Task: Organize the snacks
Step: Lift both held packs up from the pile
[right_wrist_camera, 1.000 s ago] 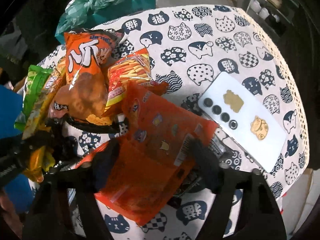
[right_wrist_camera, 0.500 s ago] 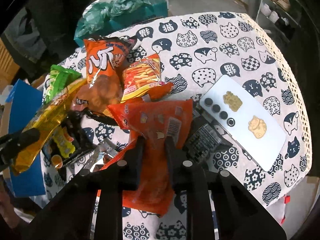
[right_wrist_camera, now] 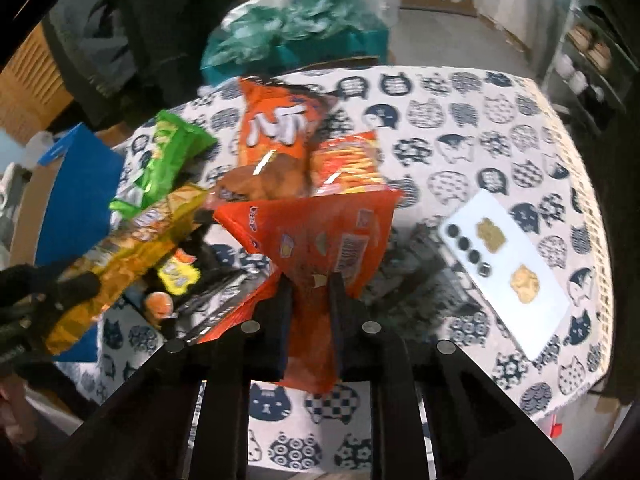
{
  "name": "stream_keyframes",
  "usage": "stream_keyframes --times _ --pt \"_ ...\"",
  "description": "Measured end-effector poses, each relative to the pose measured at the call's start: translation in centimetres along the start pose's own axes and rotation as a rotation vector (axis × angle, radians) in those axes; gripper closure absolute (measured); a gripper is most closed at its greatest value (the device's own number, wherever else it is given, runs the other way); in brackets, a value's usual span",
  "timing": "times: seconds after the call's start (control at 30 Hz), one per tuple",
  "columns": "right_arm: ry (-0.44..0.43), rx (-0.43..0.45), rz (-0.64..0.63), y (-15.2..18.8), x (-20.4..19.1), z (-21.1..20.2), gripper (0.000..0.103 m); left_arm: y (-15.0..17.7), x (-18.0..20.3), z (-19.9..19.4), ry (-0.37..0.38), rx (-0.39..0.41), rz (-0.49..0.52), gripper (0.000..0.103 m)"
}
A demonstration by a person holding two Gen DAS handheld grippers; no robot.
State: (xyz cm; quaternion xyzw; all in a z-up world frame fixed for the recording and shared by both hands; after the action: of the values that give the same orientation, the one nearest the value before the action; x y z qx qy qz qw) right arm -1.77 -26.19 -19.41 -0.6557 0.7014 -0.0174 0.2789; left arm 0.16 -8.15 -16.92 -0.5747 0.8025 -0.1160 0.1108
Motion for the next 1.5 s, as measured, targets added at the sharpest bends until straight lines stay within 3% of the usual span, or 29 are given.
stream_keyframes --times 0.17,0.23,0.3,0.33,0.5,0.77,0.8,0.87,0.93,0.97,1.03,1.07,1.1,1.13,1.4,1.5 --pt "-0.009 -0.029 0.06 0.1 0.5 1.5 0.075 0.2 -0.3 2.0 0.011 -0.06 -0.036 0.064" --pt "-0.017 -0.024 0.106 0.1 0.9 1.5 0.039 -0.1 -0.4 2.3 0.01 -0.064 -0.049 0.06" --pt "-0.001 -0.005 0.153 0.3 1.3 1.3 0.024 -0.6 -0.4 2.7 0.019 -0.071 -0.063 0.052" --pt "-0.002 -0.001 0.165 0.4 1.4 1.3 0.023 -0.8 -0.5 2.9 0.022 -0.073 -0.069 0.047" --pt "0.016 -0.04 0.249 1.3 2.4 2.5 0.023 -2.0 0.1 4.0 0.01 -0.084 -0.056 0.036" --pt "0.045 -0.064 0.209 1.0 1.9 5.0 0.023 -3.1 1.2 6.6 -0.006 -0.119 -0.009 0.036" --pt "0.046 -0.065 0.201 0.9 1.7 5.2 0.023 -3.1 1.2 6.9 -0.003 -0.119 -0.009 0.037" --pt "0.047 -0.068 0.185 1.0 1.4 5.5 0.023 -3.1 1.0 7.1 0.003 -0.115 -0.014 0.06" --pt "0.046 -0.074 0.166 0.9 1.2 5.9 0.024 -3.2 0.7 7.0 0.016 -0.109 -0.025 0.066" --pt "0.047 -0.073 0.156 0.8 1.1 6.0 0.026 -3.2 0.7 6.9 0.01 -0.105 -0.026 0.067" --pt "0.03 -0.077 0.146 0.6 0.7 6.4 0.046 -3.1 0.5 6.5 -0.006 -0.087 -0.02 0.068" --pt "0.029 -0.079 0.145 0.5 0.5 6.6 0.049 -3.0 0.3 6.2 -0.016 -0.075 -0.014 0.069" --pt "0.036 -0.08 0.14 0.6 0.5 6.5 0.062 -2.9 0.3 5.9 -0.022 -0.067 -0.009 0.069" --pt "0.031 -0.075 0.136 0.6 0.5 6.5 0.067 -2.8 0.4 5.5 -0.025 -0.057 -0.003 0.07" --pt "0.019 -0.04 0.115 0.5 0.4 4.7 0.082 -2.2 0.6 2.0 -0.041 0.031 0.003 0.072" --pt "0.025 -0.025 0.097 0.5 0.1 3.8 0.082 -2.0 0.4 1.0 -0.034 0.054 -0.005 0.072"
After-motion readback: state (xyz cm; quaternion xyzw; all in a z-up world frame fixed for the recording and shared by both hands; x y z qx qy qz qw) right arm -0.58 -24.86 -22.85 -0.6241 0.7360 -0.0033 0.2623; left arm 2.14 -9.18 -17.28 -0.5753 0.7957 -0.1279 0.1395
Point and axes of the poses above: each gripper's, at about its wrist camera, not at the fingertips, and z roughly the way its jaws point, x to its right, y to its underside, the point moved 2 cm from there along z, roughly the way its jaws point, and after that the axes turned 13 degrees about -y, right-handed, at the moved point
